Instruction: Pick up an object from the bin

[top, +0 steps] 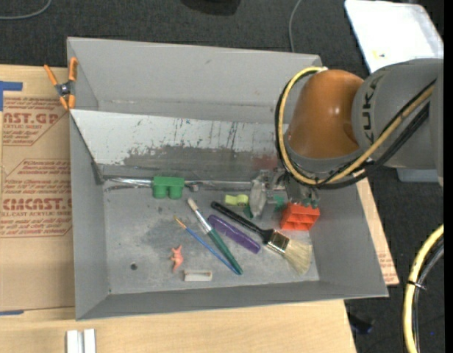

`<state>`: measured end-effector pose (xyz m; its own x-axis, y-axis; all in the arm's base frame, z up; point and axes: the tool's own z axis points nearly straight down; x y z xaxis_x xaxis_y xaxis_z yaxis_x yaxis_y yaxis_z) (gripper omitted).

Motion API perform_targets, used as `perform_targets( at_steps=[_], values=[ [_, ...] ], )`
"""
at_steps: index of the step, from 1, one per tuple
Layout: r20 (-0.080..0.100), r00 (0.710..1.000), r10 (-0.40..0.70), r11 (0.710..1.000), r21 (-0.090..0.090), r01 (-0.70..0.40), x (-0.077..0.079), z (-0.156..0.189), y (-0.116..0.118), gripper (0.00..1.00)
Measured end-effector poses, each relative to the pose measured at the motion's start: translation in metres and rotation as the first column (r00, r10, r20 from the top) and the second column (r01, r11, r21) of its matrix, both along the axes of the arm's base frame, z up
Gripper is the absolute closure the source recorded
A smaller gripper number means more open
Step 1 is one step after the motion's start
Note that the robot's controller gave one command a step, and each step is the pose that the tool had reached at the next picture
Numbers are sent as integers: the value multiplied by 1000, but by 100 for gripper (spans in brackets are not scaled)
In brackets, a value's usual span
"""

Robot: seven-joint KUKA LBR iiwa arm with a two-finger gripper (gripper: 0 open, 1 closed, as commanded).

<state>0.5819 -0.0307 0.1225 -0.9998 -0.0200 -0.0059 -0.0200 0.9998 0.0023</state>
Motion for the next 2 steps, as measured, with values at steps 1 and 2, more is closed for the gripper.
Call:
perform_targets(
  at_steps=[1,2],
  values=[
    [-1,998,63,998,-2,-63,-13,9,12,100],
    [6,983,186,983,-2,-186,-4,-35,28,100]
  ],
)
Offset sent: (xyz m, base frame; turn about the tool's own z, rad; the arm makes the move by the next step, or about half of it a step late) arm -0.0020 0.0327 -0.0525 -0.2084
